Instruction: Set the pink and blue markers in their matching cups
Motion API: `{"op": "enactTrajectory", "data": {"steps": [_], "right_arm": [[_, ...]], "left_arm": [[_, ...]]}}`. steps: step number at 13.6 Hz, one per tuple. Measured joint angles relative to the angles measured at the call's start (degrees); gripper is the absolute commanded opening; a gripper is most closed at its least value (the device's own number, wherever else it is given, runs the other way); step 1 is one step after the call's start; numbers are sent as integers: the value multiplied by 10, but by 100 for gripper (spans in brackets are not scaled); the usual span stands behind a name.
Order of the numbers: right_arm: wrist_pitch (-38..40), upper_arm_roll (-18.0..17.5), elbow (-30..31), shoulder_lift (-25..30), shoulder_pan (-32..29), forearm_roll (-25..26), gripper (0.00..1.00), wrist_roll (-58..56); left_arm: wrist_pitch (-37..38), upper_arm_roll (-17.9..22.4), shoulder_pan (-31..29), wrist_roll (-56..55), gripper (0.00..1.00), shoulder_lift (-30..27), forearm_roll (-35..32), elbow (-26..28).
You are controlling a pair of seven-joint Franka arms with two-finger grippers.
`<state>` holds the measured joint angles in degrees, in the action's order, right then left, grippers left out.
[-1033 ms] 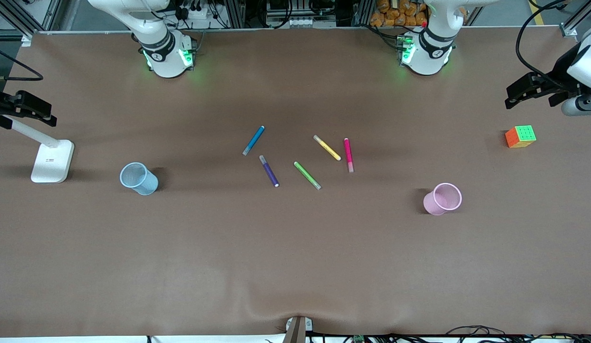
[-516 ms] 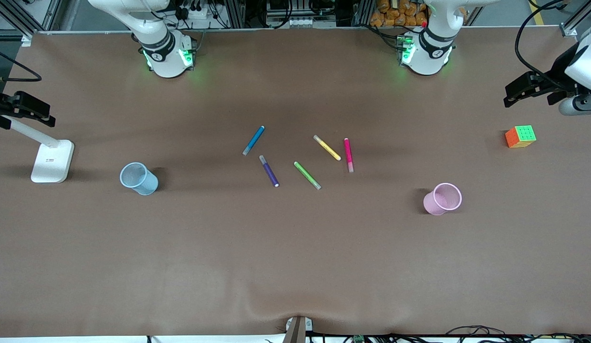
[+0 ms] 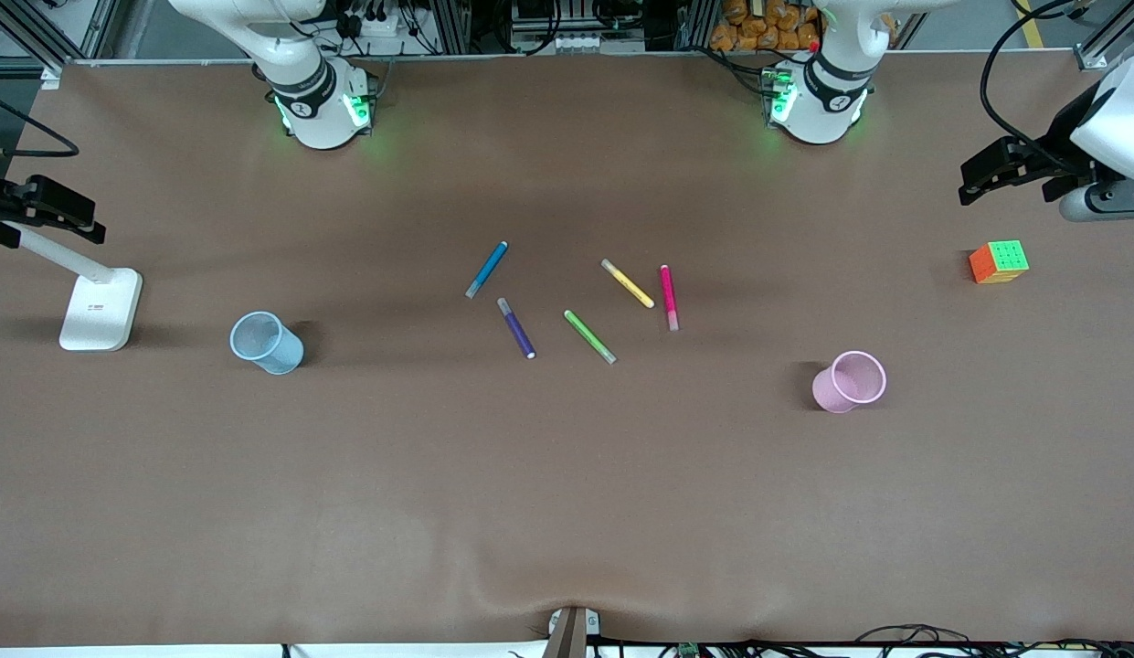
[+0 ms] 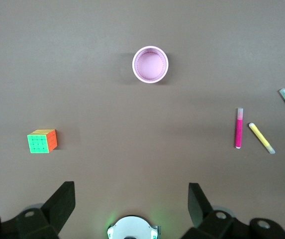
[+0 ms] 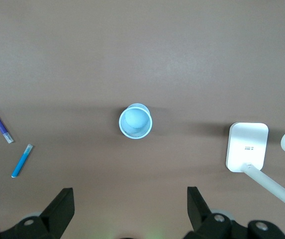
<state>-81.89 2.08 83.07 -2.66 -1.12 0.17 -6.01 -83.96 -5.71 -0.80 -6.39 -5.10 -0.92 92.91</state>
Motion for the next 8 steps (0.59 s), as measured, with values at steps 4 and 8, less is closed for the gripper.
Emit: {"op": "enactTrajectory", "data": {"steps": [4,8], "right_arm": [[4,0,0,0,-1,0,100,0],[4,0,1,-1,-7,0,100,0]], "left_arm": [[0,0,0,0,100,1,0,0],[0,-2,0,0,100,12,0,0]]}}
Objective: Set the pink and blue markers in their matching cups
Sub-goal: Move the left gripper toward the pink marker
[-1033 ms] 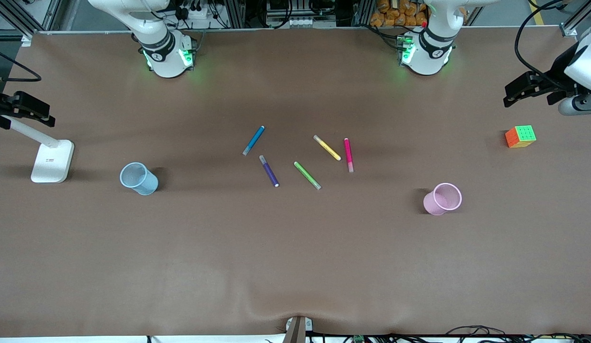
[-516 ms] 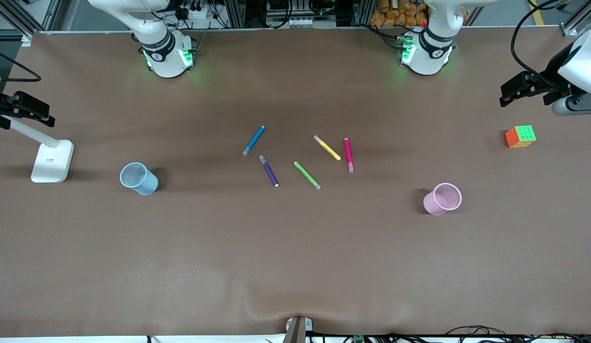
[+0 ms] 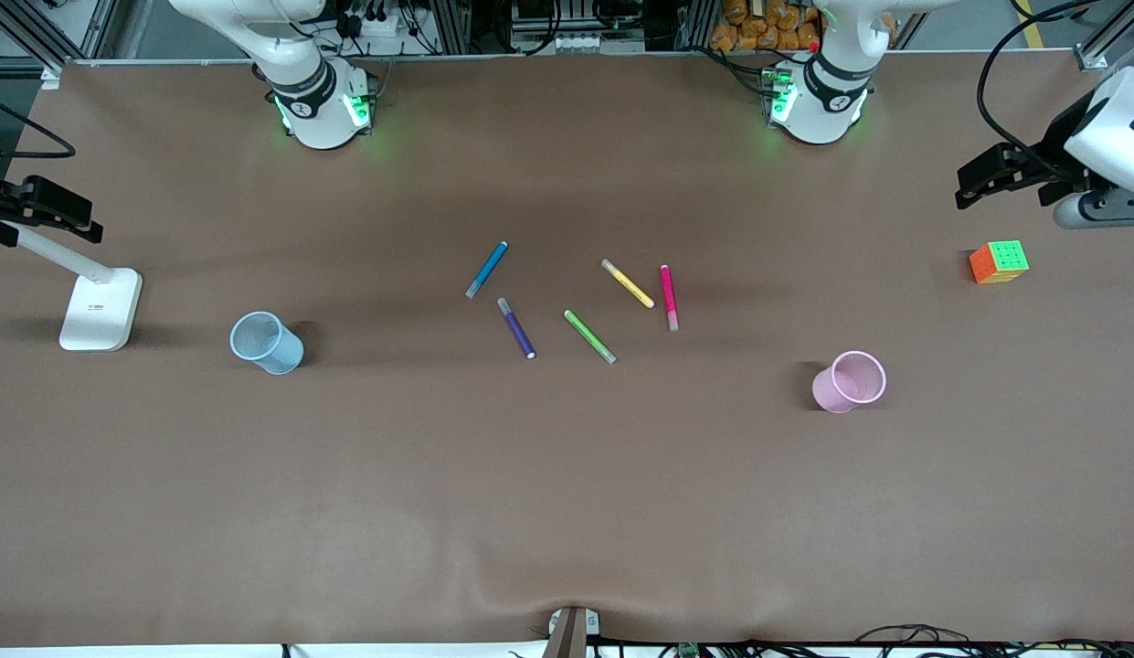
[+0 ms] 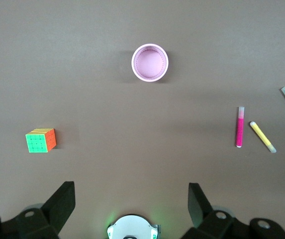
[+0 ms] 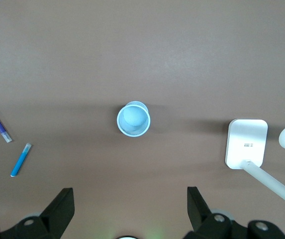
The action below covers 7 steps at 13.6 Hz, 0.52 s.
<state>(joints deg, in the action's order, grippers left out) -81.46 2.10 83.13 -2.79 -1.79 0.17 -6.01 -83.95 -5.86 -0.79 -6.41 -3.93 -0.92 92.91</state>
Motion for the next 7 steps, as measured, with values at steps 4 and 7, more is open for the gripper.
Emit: {"op": "enactTrajectory", "data": {"steps": [4,7], "right_arm": [[0,-2,0,0,0,0,100,0],[0,-3,0,0,0,0,100,0]], "left_arm": [[0,-4,2,0,100,20,0,0],[0,-18,6,-9,100,46,5,0]]}}
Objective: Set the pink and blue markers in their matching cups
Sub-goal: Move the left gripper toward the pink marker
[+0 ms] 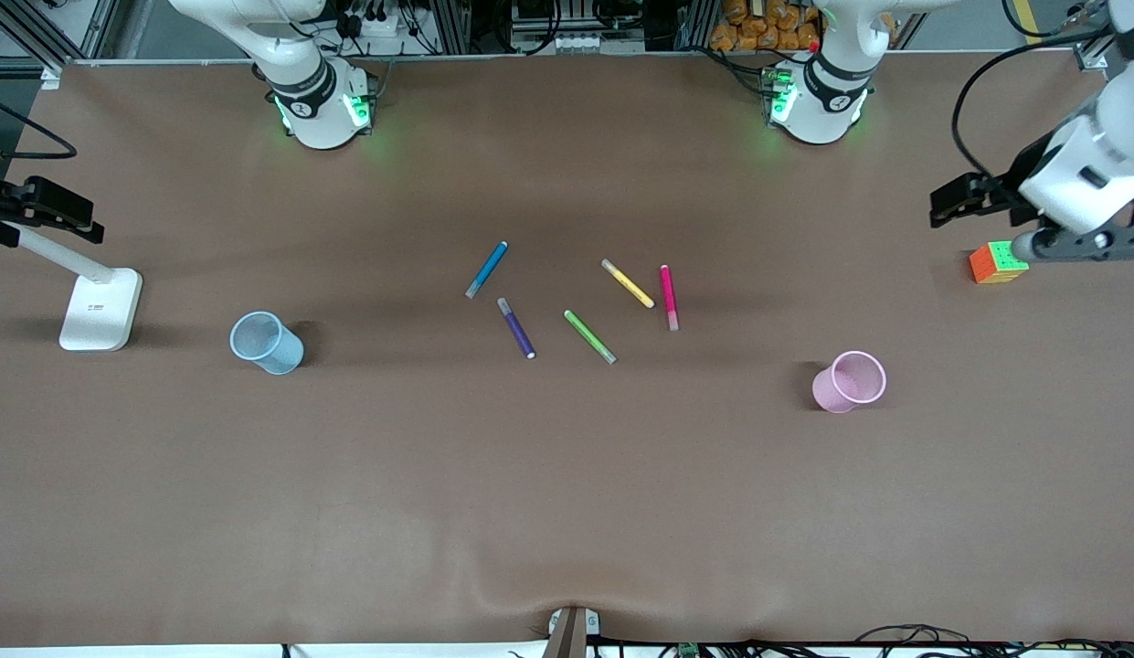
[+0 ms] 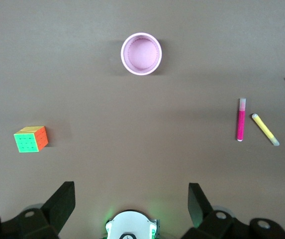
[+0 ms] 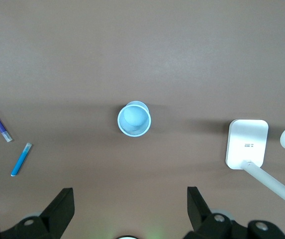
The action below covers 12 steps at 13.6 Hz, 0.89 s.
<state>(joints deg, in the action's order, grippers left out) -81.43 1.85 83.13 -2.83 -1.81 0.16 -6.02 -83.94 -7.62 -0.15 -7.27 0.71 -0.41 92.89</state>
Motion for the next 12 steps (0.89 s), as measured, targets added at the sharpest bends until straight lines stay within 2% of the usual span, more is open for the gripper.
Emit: {"op": "enactTrajectory", "data": {"steps": [7,12], "right_arm": [[0,0,0,0,0,0,100,0],[0,1,0,0,-1,0,100,0]], "left_arm": [[-22,-55,16,-80,100,80,21,-2],[-74,-63,68,-166,100,162,24,-2]]}}
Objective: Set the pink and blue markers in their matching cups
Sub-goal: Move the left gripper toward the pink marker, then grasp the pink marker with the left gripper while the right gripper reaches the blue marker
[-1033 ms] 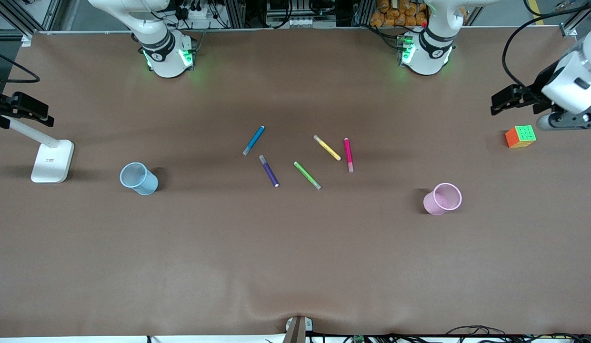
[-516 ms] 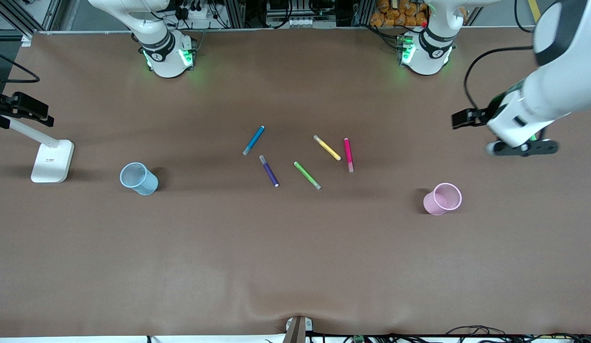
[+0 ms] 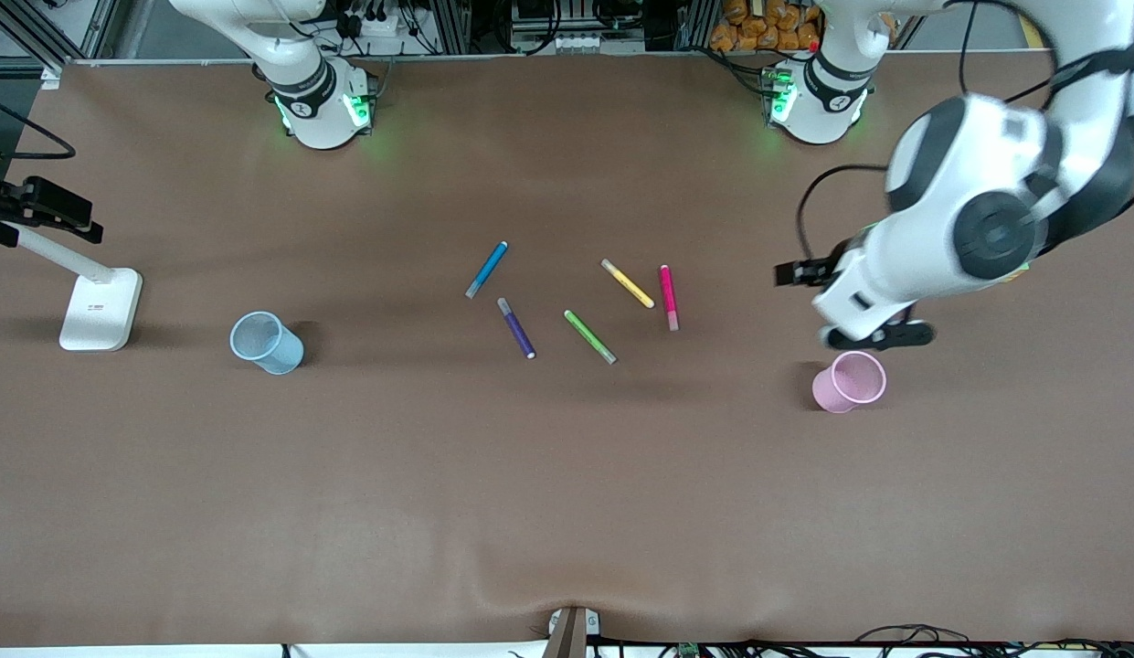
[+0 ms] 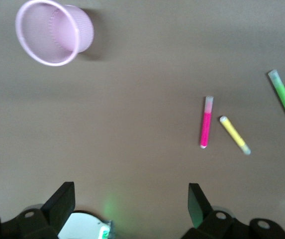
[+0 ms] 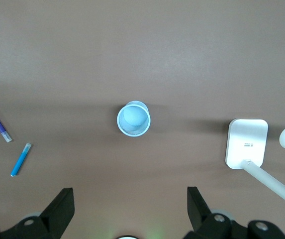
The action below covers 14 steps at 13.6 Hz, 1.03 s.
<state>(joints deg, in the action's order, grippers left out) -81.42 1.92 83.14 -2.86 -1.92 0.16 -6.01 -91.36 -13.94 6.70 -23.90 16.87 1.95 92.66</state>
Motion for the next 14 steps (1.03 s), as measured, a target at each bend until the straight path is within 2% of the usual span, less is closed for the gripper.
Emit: {"op": "enactTrajectory", "data": {"steps": [3,8,11,12,14], "right_arm": [[-1,0,0,-3,-1,0,100,0],[-16,-3,1,-43,0,0,100,-1],[-40,-5,4,-105,0,1,100,-1],[-43,-4,4,-123,-1,1,100,-1],[-38,-4,4,-140,0,0,100,8]], "left_arm": [[-43,-1,37,-67,100,46,0,0],[-146,-2,91,-165,100,107,0,19],[-222,-2,101,-188,99,126,0,64],[-238,-2,103,-194,92,131,0,75],[-255,-2,111,-211,86,143,0,87]]}}
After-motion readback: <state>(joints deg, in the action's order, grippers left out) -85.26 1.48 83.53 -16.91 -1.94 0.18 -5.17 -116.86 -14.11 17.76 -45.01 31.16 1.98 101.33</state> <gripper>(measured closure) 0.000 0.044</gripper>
